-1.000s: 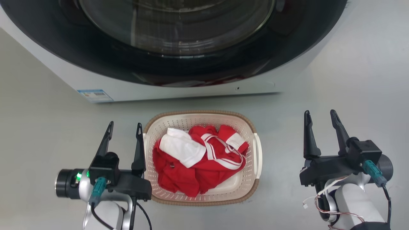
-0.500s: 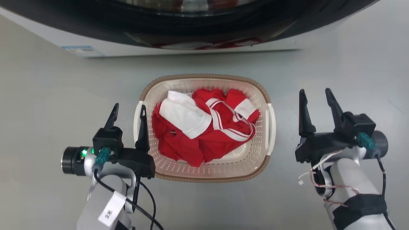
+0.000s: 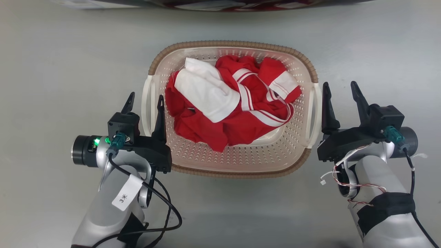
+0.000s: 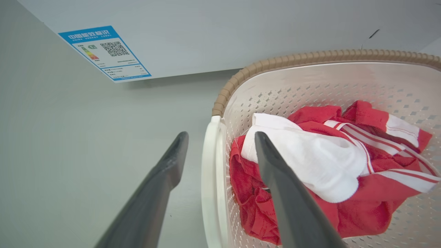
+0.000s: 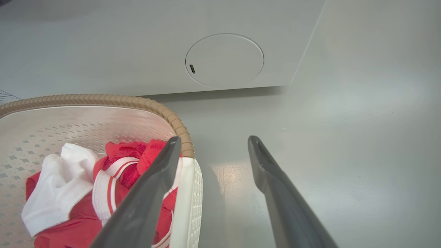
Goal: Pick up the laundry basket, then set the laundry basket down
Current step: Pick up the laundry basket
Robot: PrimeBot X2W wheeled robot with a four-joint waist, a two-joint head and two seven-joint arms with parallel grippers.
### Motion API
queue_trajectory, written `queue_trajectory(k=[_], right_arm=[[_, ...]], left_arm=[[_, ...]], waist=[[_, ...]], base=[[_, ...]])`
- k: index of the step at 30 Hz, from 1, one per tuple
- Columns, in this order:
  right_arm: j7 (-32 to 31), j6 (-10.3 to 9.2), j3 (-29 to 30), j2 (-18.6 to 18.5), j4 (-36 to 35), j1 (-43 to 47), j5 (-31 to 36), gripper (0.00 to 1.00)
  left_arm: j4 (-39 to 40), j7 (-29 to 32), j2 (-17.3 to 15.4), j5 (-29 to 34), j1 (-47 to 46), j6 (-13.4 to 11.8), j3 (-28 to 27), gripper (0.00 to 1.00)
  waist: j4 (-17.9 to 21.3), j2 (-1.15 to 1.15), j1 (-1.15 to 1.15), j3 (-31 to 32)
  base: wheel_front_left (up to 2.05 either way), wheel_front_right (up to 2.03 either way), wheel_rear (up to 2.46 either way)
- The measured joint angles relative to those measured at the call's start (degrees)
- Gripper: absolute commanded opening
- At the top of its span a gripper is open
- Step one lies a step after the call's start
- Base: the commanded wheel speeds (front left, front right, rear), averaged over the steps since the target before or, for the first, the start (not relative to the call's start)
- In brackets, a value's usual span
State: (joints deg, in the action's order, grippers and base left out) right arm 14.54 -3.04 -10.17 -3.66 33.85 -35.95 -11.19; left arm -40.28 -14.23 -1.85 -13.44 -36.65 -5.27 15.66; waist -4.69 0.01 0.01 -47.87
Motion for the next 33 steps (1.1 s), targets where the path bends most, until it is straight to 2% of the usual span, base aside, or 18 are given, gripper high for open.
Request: queue_trajectory(k=[14, 22, 33], right_arm=[[0.0, -0.07, -4.9, 0.0, 3.5, 0.0, -3.6, 1.00], [0.0, -1.07, -5.6, 0.0, 5.9, -1.9, -5.6, 1.00], [0.0, -2.01, -7.0, -0.1, 8.9, -3.9, -7.7, 1.00]], left_arm=[[-7.9, -0.1, 0.1, -3.7, -2.3, 0.3, 2.2, 1.00], [-10.9, -0.1, 0.2, -4.9, -5.0, 1.3, 4.4, 1.00], [-13.8, -0.1, 0.2, -7.3, -7.9, 1.4, 7.3, 1.00]], waist=[[-1.6, 0.00, -0.01, -3.0], [-2.1, -0.01, -0.01, -4.4], [-2.5, -0.01, 0.00, -5.5]], base=[[0.00, 0.00, 0.00], [0.00, 0.00, 0.00], [0.00, 0.00, 0.00]])
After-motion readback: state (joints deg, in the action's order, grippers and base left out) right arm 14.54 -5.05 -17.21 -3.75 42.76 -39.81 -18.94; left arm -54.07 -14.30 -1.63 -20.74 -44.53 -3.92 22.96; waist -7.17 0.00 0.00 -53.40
